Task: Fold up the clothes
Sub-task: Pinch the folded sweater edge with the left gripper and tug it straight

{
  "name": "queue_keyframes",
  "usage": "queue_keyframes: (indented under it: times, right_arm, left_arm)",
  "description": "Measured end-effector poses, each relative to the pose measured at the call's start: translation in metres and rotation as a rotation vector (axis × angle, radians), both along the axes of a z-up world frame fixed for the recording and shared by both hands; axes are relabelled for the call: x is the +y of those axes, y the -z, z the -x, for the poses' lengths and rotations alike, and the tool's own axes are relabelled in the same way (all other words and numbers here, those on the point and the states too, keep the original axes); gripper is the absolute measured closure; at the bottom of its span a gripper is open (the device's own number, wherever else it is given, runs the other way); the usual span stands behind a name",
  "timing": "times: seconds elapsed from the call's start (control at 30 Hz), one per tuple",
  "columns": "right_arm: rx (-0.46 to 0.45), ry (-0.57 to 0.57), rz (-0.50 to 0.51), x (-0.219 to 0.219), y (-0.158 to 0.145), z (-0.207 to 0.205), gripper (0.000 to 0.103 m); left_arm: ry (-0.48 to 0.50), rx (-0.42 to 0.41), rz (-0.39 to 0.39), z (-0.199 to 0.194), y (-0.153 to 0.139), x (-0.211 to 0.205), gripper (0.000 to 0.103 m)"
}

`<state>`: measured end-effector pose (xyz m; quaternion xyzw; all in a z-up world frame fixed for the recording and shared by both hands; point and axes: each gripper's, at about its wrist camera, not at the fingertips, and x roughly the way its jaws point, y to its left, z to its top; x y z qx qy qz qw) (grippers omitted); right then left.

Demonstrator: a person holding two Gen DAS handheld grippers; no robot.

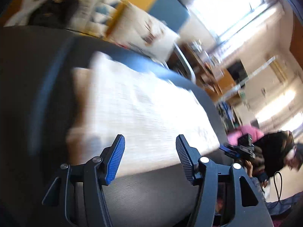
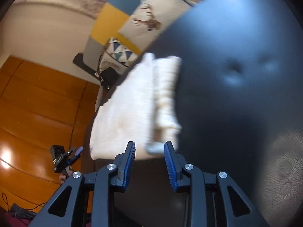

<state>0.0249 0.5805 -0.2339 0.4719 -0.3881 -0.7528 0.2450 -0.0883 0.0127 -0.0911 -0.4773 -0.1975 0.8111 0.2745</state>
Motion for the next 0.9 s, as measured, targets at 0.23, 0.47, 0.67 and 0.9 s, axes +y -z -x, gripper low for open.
queue_keyframes:
  times: [0.23,0.47,0.67,0.9]
  right_arm:
    - [0.026,-0.228,0.083,-0.024,0.005,0.035,0.070]
    - [0.056,-0.480,0.138,-0.053,0.004,0.066,0.070]
    - [0.041,-0.755,-0.077,-0.084,-0.004,0.027,0.073]
    - [0.025,-0.672,0.061,-0.064,0.010,0.007,0.075]
  left_arm:
    - [0.191,-0.049,0.097,0.039,0.000,0.100,0.044]
    - [0.249,-0.086,0.192,0.062,0.016,0.133,0.044]
    - [0.347,-0.095,0.327,0.066,0.040,0.169,0.044]
    - [0.349,-0.088,0.305,0.064,0.032,0.169,0.044]
